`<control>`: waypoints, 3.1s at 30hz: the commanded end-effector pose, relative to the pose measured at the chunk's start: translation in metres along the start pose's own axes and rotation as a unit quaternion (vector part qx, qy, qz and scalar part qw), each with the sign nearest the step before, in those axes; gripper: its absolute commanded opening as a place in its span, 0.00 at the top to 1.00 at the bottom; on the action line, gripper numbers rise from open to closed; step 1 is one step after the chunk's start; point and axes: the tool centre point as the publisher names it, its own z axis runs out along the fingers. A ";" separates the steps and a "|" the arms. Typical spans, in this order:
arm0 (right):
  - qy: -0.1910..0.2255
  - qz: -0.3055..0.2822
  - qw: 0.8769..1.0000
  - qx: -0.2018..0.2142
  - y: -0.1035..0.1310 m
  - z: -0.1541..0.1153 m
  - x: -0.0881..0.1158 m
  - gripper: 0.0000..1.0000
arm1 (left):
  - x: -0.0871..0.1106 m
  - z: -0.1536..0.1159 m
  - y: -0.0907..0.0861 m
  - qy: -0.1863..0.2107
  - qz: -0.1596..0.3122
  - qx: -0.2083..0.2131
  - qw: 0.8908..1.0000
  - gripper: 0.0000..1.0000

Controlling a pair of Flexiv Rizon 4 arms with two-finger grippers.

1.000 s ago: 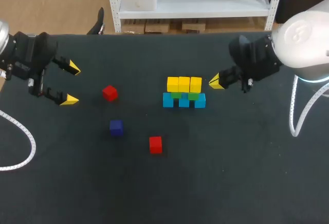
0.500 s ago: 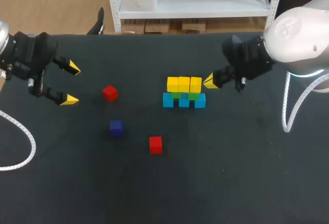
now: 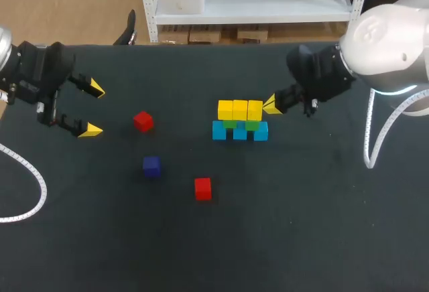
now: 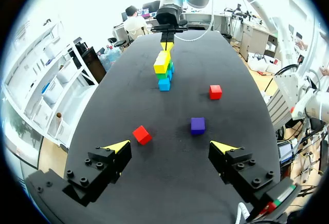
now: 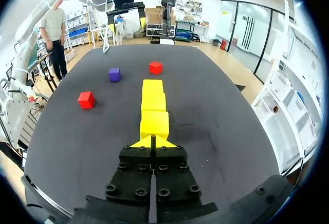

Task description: Place the blue cubes, place green cubes on the blue cubes, place the yellow cubes on the green cubes, then place the red cubes on the yellow cubes, and place purple cube on the red cubes.

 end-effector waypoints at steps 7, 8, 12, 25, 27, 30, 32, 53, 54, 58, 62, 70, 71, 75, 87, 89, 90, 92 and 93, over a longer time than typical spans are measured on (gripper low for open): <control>-0.001 0.000 1.000 0.000 -0.002 0.000 0.001 1.00 | 0.002 0.000 0.000 -0.002 0.002 0.000 1.000 0.00; -0.001 0.000 1.000 0.000 -0.002 0.000 0.001 1.00 | 0.002 0.000 0.000 -0.002 0.002 0.000 1.000 0.00; -0.001 0.002 1.000 0.001 -0.002 0.000 0.001 1.00 | 0.002 0.000 0.000 -0.002 0.002 0.000 1.000 0.00; 0.003 0.010 1.000 0.017 0.016 -0.031 0.010 0.91 | 0.002 0.000 0.000 -0.002 0.002 0.000 1.000 0.00; 0.004 0.008 1.000 0.019 0.019 -0.038 0.011 0.61 | 0.002 0.000 0.000 -0.002 0.002 0.000 1.000 0.00; 0.004 0.007 1.000 0.021 0.022 -0.046 0.018 0.19 | 0.002 0.000 0.000 -0.002 0.002 0.000 1.000 0.00; 0.001 0.007 1.000 0.021 0.024 -0.050 0.021 0.00 | 0.002 0.000 0.000 -0.002 0.002 0.000 1.000 0.00; -0.045 0.004 0.999 0.025 0.046 -0.079 0.054 0.00 | 0.002 0.000 0.000 -0.002 0.002 0.000 1.000 0.00; -0.048 0.005 0.999 0.025 0.047 -0.079 0.055 0.00 | 0.002 0.000 0.000 -0.002 0.002 0.000 1.000 0.00; -0.050 0.003 0.998 0.022 0.046 -0.082 0.057 0.00 | 0.002 0.000 0.000 -0.002 0.002 0.000 1.000 0.00; -0.052 -0.002 0.999 0.015 0.046 -0.086 0.060 0.00 | 0.002 0.000 0.000 -0.002 0.002 0.000 1.000 0.00; -0.053 -0.005 0.999 0.007 0.048 -0.097 0.069 0.00 | 0.002 0.000 0.000 -0.002 0.002 0.000 1.000 0.00; -0.053 -0.004 0.999 0.007 0.048 -0.098 0.070 0.00 | 0.002 0.000 0.000 -0.002 0.002 0.000 1.000 0.00; -0.042 -0.005 0.999 -0.001 0.049 -0.100 0.070 0.00 | 0.002 0.000 0.000 -0.002 0.002 0.000 1.000 0.00; -0.042 -0.005 0.999 -0.001 0.049 -0.100 0.070 0.00 | -0.002 0.010 0.014 0.004 0.067 0.015 0.998 0.00; -0.042 -0.005 0.999 -0.001 0.049 -0.100 0.070 0.00 | -0.004 0.014 0.022 -0.003 0.117 0.029 0.993 0.00; -0.042 -0.005 0.999 -0.001 0.049 -0.100 0.070 0.00 | -0.006 0.017 0.025 0.002 0.137 0.040 0.990 0.00; -0.042 -0.005 0.999 -0.001 0.049 -0.100 0.070 0.00 | -0.008 0.023 0.030 0.007 0.189 0.062 0.980 0.00; -0.042 -0.005 0.999 -0.001 0.049 -0.100 0.070 0.00 | -0.008 0.027 0.033 0.018 0.206 0.072 0.976 0.00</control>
